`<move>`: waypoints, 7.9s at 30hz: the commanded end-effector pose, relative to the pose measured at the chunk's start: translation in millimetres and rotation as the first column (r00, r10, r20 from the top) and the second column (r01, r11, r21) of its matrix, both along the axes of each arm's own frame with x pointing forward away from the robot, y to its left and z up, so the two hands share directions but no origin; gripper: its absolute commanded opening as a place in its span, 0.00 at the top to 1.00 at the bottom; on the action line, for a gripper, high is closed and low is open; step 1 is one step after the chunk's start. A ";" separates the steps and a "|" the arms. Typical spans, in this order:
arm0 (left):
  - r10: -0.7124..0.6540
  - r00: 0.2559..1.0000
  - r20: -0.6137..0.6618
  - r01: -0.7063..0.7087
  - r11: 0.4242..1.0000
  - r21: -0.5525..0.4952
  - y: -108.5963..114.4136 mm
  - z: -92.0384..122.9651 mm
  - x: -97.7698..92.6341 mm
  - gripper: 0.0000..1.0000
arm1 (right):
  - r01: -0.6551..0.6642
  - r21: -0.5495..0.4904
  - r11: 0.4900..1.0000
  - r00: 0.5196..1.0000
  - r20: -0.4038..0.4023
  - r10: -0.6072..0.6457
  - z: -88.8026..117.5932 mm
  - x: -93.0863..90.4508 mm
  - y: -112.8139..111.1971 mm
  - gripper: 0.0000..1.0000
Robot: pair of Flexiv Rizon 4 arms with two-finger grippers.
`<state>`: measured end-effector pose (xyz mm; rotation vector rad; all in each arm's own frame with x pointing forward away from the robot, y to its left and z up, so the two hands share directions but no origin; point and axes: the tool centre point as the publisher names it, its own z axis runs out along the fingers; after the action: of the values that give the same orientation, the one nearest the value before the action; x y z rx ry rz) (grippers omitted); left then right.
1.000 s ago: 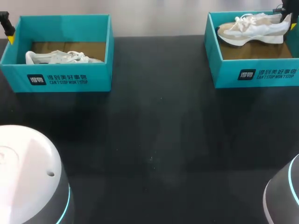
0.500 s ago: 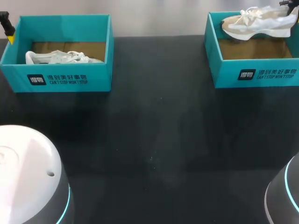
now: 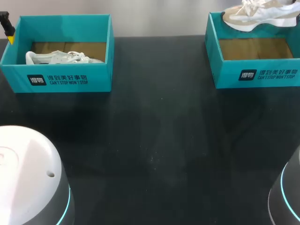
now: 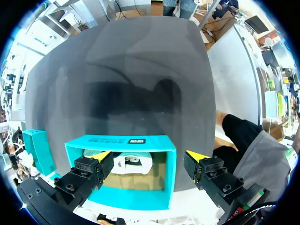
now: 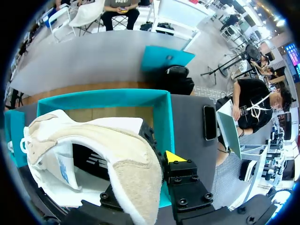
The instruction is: Take the shoe out of the shoebox, open the shoe tongue, remove and reinsert the insole, then place the shoe into the shoebox
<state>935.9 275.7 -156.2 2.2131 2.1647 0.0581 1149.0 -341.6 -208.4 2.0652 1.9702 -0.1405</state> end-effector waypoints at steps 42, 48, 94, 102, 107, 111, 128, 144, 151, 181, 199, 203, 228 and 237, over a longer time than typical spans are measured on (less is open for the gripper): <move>0.000 1.000 0.002 0.000 1.000 0.002 0.0 0.6 -1.3 0.00 | 0.019 -0.067 0.998 0.996 0.085 -0.013 95.6 -177.0 157.3 1.00; 0.000 1.000 0.002 0.000 1.000 0.002 0.0 0.6 -1.3 0.00 | 0.019 -0.067 0.998 0.996 0.085 -0.013 95.6 -177.0 157.3 1.00; 0.000 1.000 0.002 0.000 1.000 0.002 0.0 0.6 -1.3 0.00 | 0.080 -0.075 0.994 0.997 -0.002 -0.080 39.1 -308.8 272.9 1.00; 0.000 1.000 0.002 0.000 1.000 0.002 0.0 0.6 -1.3 0.00 | 0.063 -0.128 0.990 0.998 0.027 -0.060 28.5 -353.1 310.8 1.00; 0.000 1.000 0.002 0.000 1.000 0.002 0.0 0.6 -1.3 0.00 | 0.095 -0.151 0.984 0.995 0.046 -0.089 10.9 -373.5 330.5 1.00; 0.000 1.000 0.002 0.000 1.000 0.002 0.0 0.6 -1.3 0.00 | 0.122 -0.145 0.982 0.992 0.032 -0.119 -2.7 -386.2 340.5 1.00; 0.000 1.000 0.002 0.000 1.000 0.002 0.0 0.6 -1.3 0.00 | 0.117 -0.199 0.973 0.993 0.042 -0.111 -7.0 -404.6 363.8 1.00; 0.000 1.000 0.002 0.000 1.000 0.002 0.0 0.6 -1.3 0.00 | 0.012 -0.071 0.997 0.998 0.061 -0.007 -51.0 -469.7 443.5 1.00; 0.000 1.000 0.002 0.000 1.000 0.002 0.0 0.6 -1.3 0.00 | 0.012 -0.071 0.997 0.998 0.061 -0.007 -51.0 -469.7 443.5 1.00; 0.000 1.000 0.002 0.000 1.000 0.002 0.0 0.6 -1.3 0.00 | 0.032 0.090 0.995 0.999 -0.044 -0.028 -146.7 -474.0 433.2 1.00; 0.000 1.000 0.002 0.000 1.000 0.002 0.0 0.6 -1.3 0.00 | 0.005 0.102 0.995 0.995 -0.098 0.005 -175.2 -474.7 432.7 1.00; 0.000 1.000 0.002 0.000 1.000 0.002 0.0 0.6 -1.3 0.00 | 0.002 0.092 0.996 0.994 -0.107 0.008 -177.9 -474.5 435.9 1.00; 0.000 1.000 0.002 0.000 1.000 0.002 0.0 0.6 -1.3 0.00 | -0.020 0.153 0.988 0.998 -0.063 0.030 -130.7 -478.6 439.0 0.00; 0.000 1.000 0.002 0.000 1.000 0.002 0.0 0.6 -1.3 0.00 | -0.144 0.250 0.957 0.990 0.034 0.140 -62.1 -482.4 442.5 0.00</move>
<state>935.9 275.7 -156.2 2.2130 2.1649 0.0582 676.9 119.7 -305.2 2.0734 2.1805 0.0308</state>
